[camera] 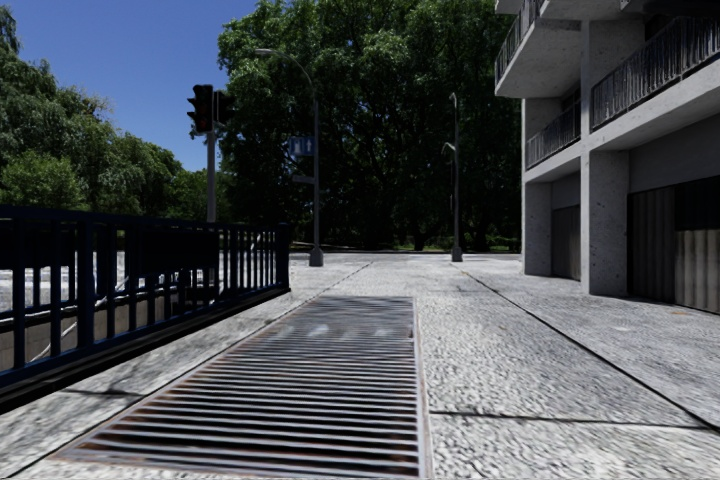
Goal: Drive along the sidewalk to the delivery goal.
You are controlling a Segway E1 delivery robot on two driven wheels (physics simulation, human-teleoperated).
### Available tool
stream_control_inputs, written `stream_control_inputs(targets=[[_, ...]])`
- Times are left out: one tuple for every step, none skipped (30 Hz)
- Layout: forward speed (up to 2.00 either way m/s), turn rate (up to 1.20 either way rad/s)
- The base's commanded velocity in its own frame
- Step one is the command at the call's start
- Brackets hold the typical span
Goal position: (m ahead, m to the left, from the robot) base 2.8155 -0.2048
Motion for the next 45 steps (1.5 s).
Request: stream_control_inputs(targets=[[2.0, 0.0], [2.0, 0.0], [2.0, 0.0], [2.0, 0.0], [2.0, 0.0], [2.0, 0.0], [2.0, 0.0], [2.0, 0.0], [2.0, 0.0], [2.0, 0.0], [2.0, 0.0], [2.0, 0.0], [2.0, 0.0], [2.0, 0.0], [2.0, 0.0], [2.0, 0.0], [2.0, 0.0], [2.0, 0.0], [2.0, 0.0], [2.0, 0.0], [2.0, 0.0], [2.0, 0.0], [2.0, 0.0], [2.0, 0.0], [2.0, 0.0], [2.0, 0.0], [2.0, 0.0], [2.0, 0.0], [2.0, 0.0], [2.0, 0.0], [2.0, 0.0], [2.0, 0.0], [2.0, 0.0], [1.88, 0.0], [1.62, 0.0], [1.62, 0.0], [1.27, -0.07], [1.16, -0.3], [1.16, -0.3], [1.12, -0.4], [1.12, -0.42], [1.11, -0.42], [1.11, -0.42], [1.11, -0.42], [1.11, -0.42]])
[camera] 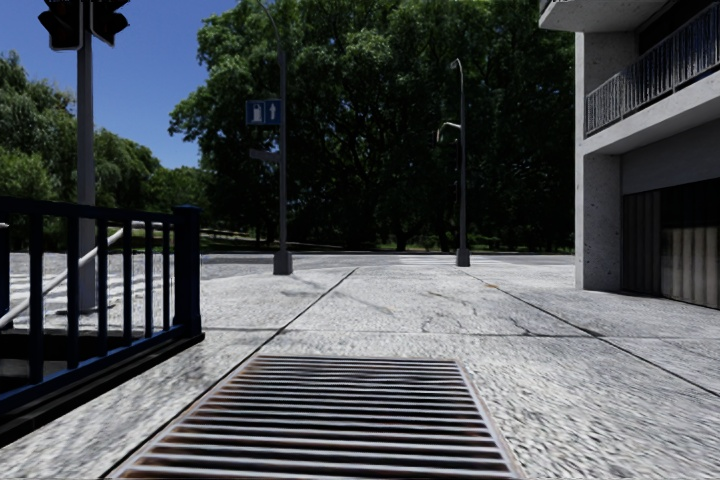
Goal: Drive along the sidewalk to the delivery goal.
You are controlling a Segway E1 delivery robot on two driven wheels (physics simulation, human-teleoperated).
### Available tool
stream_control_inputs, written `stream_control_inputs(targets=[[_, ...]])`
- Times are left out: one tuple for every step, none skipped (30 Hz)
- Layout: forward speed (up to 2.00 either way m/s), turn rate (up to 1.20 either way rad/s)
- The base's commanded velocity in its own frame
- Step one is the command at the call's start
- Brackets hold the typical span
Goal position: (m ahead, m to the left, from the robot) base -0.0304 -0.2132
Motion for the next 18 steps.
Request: stream_control_inputs(targets=[[1.1, -0.36], [0.94, 0.0], [0.94, 0.0], [0.63, 0.0], [0.0, 0.0], [0.0, 0.0], [0.0, 0.0], [0.0, 0.0], [0.0, 0.0], [0.0, 0.0], [0.0, 0.0], [0.0, 0.0], [0.0, 0.0], [0.0, 0.0], [0.0, 0.0], [0.0, 0.0], [0.0, 0.0], [0.0, 0.0]])
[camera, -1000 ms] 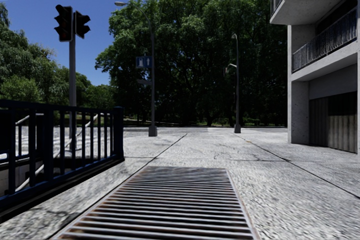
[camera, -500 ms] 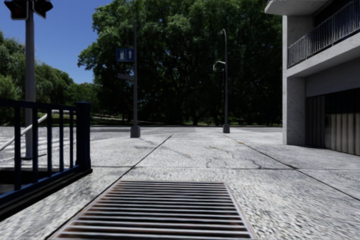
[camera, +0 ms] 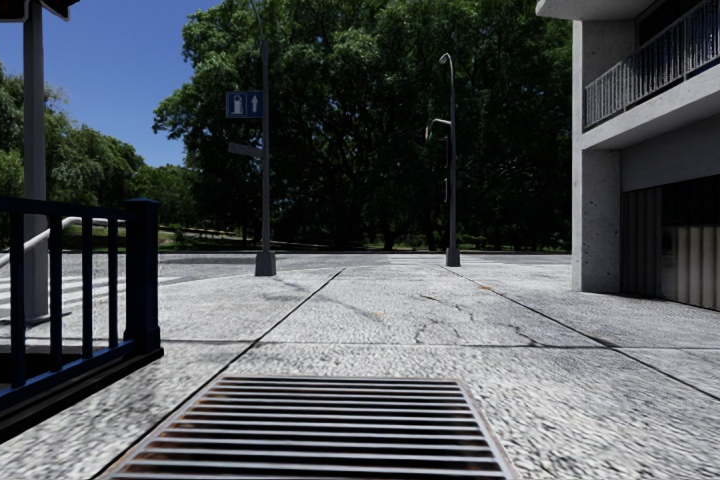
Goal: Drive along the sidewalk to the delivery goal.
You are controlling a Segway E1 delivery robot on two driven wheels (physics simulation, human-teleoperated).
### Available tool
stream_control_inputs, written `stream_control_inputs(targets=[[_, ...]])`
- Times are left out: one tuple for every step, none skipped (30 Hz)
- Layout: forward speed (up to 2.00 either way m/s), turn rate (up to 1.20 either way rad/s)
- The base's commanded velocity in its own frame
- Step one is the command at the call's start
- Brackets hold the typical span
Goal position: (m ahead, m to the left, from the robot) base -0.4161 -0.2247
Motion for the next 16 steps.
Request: stream_control_inputs(targets=[[0.0, 0.0], [0.0, 0.0], [0.0, 0.0], [0.0, 0.0], [0.0, 0.0], [0.0, 0.0], [0.0, 0.0], [0.0, 0.0], [0.0, 0.0], [0.0, 0.0], [0.0, 0.0], [0.0, 0.0], [0.0, 0.0], [0.0, 0.0], [0.0, 0.0], [0.0, 0.0]])
